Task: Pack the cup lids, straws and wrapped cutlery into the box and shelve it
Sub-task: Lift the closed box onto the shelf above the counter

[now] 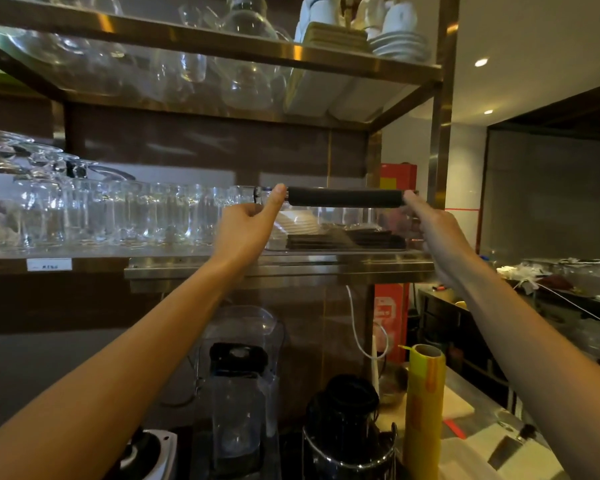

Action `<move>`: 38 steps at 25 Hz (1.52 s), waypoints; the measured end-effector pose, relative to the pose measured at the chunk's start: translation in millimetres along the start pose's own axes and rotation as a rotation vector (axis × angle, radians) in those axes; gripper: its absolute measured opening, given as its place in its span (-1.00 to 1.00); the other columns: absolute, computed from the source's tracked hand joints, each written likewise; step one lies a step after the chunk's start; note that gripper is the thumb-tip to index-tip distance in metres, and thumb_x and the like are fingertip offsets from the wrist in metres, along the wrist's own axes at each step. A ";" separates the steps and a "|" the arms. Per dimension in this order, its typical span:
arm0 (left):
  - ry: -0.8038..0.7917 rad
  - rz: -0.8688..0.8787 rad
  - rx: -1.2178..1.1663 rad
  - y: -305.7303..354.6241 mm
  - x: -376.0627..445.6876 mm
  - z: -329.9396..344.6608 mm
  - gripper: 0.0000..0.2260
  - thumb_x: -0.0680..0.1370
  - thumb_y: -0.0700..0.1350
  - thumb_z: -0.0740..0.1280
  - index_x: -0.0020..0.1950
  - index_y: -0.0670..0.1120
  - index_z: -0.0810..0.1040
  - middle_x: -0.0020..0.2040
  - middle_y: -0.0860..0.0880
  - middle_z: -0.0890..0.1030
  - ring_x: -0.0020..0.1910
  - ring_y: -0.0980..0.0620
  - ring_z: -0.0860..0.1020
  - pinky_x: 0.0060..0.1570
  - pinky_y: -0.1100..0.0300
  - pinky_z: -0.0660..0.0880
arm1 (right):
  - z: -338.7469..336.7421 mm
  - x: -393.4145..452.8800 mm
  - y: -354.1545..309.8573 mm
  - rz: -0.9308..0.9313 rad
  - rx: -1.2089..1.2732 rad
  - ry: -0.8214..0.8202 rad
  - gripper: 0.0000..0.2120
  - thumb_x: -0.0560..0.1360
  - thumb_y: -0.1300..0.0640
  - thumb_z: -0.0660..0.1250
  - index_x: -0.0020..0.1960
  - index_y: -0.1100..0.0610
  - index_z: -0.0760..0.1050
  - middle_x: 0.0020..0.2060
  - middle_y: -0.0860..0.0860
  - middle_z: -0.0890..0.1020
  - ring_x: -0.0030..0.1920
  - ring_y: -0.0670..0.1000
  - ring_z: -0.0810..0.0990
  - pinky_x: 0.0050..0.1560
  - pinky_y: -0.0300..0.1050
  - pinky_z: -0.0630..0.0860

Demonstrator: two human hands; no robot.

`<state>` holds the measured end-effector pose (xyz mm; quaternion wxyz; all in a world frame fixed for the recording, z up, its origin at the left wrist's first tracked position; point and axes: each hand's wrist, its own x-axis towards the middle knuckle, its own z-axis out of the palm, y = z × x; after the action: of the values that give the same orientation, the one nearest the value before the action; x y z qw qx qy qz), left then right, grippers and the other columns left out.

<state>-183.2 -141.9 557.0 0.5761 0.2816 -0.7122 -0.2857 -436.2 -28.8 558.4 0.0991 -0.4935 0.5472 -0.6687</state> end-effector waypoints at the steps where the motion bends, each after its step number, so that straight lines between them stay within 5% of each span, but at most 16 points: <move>1: -0.005 0.003 0.000 -3.7 5.1 3.7 -0.49 0.60 0.32 0.24 -0.34 -0.05 0.37 -0.44 -0.01 0.34 -0.42 0.03 0.35 -0.26 0.16 0.37 | -1.1 6.0 3.7 0.012 -0.008 0.004 -0.54 0.60 -0.33 0.21 0.22 -0.02 0.62 0.14 -0.04 0.71 0.24 0.03 0.61 0.42 0.24 0.36; 6: -0.056 0.025 0.044 -25.9 26.8 19.8 -0.48 0.60 0.33 0.24 -0.26 -0.11 0.47 -0.39 -0.08 0.41 -0.35 -0.05 0.42 -0.27 0.11 0.41 | -4.9 26.1 17.1 0.035 -0.014 -0.015 -0.54 0.63 -0.28 0.20 0.24 0.05 0.60 0.14 -0.03 0.68 0.20 -0.02 0.60 0.22 0.03 0.42; 9: -0.068 0.027 0.080 -40.3 38.1 25.1 -0.45 0.58 0.34 0.28 0.09 -0.16 0.65 -0.25 -0.18 0.56 -0.25 -0.04 0.55 -0.21 0.16 0.50 | -5.6 36.6 26.4 0.036 -0.015 -0.023 -0.53 0.63 -0.29 0.20 0.30 0.01 0.58 0.16 -0.07 0.67 0.19 -0.07 0.58 0.29 0.05 0.35; 11: -0.101 0.018 0.089 -47.6 43.0 26.5 -0.34 0.55 0.35 0.30 0.37 -0.16 0.57 -0.04 -0.25 0.68 -0.06 -0.02 0.65 -0.04 0.16 0.58 | -5.5 43.0 32.6 0.042 -0.020 -0.026 -0.55 0.62 -0.29 0.21 0.29 0.00 0.57 0.13 -0.09 0.67 0.18 -0.08 0.58 0.33 0.06 0.34; 15: -0.161 -0.003 0.079 -53.4 47.7 30.5 -0.24 0.53 0.30 0.37 0.55 -0.18 0.38 0.36 -0.20 0.59 0.22 -0.07 0.61 0.23 0.06 0.53 | -6.8 51.8 43.8 0.063 -0.020 -0.031 -0.69 0.63 -0.26 0.23 0.16 -0.08 0.57 0.06 -0.11 0.65 0.09 -0.12 0.58 0.32 0.03 0.38; 20: -0.169 0.006 0.111 -57.0 53.7 35.4 -0.29 0.56 0.14 0.43 0.58 -0.17 0.32 0.40 -0.19 0.55 0.11 0.04 0.55 0.13 0.15 0.46 | -9.7 61.7 49.3 0.062 -0.007 -0.085 -0.79 0.64 -0.22 0.23 0.09 -0.12 0.53 0.06 -0.12 0.64 0.08 -0.13 0.57 0.35 0.04 0.33; 25: -0.133 0.018 0.148 -59.1 54.1 37.5 -0.29 0.54 0.16 0.45 0.56 -0.19 0.37 0.21 -0.07 0.61 -0.10 0.23 0.53 0.07 0.21 0.44 | -10.1 67.9 58.8 0.051 0.011 -0.087 -0.84 0.61 0.01 0.34 0.13 0.04 0.62 0.12 -0.01 0.71 0.21 0.03 0.63 0.45 0.20 0.36; 31: -0.084 0.020 0.139 -61.9 54.7 40.9 -0.28 0.51 0.15 0.48 0.54 -0.20 0.39 0.44 -0.17 0.54 0.37 -0.10 0.54 0.28 0.09 0.47 | -3.8 67.7 64.1 -0.005 -0.061 -0.060 -0.90 0.67 0.08 0.30 0.12 -0.03 0.59 0.05 -0.14 0.68 0.06 -0.18 0.62 0.11 -0.10 0.44; 34: -0.117 -0.002 0.152 -61.9 57.0 42.5 -0.28 0.54 0.14 0.45 0.57 -0.19 0.34 0.48 -0.18 0.49 0.44 -0.13 0.49 0.38 0.00 0.44 | -2.3 66.6 65.9 -0.032 -0.100 -0.043 -0.90 0.68 0.06 0.29 0.10 -0.06 0.58 0.05 -0.12 0.67 0.06 -0.17 0.61 -0.03 -0.20 0.43; 38: -0.104 -0.015 0.168 -61.8 57.4 44.0 -0.29 0.55 0.12 0.45 0.57 -0.19 0.34 0.49 -0.18 0.49 0.44 -0.13 0.48 0.39 -0.01 0.43 | 1.0 68.2 68.1 -0.039 -0.142 -0.019 -0.90 0.68 0.06 0.28 0.07 -0.09 0.56 0.05 -0.10 0.66 0.06 -0.14 0.59 0.05 -0.14 0.45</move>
<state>-232.1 -222.1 542.1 0.5106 0.3188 -0.7605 -0.2435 -496.9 -101.2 539.5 0.0559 -0.5164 0.5824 -0.6254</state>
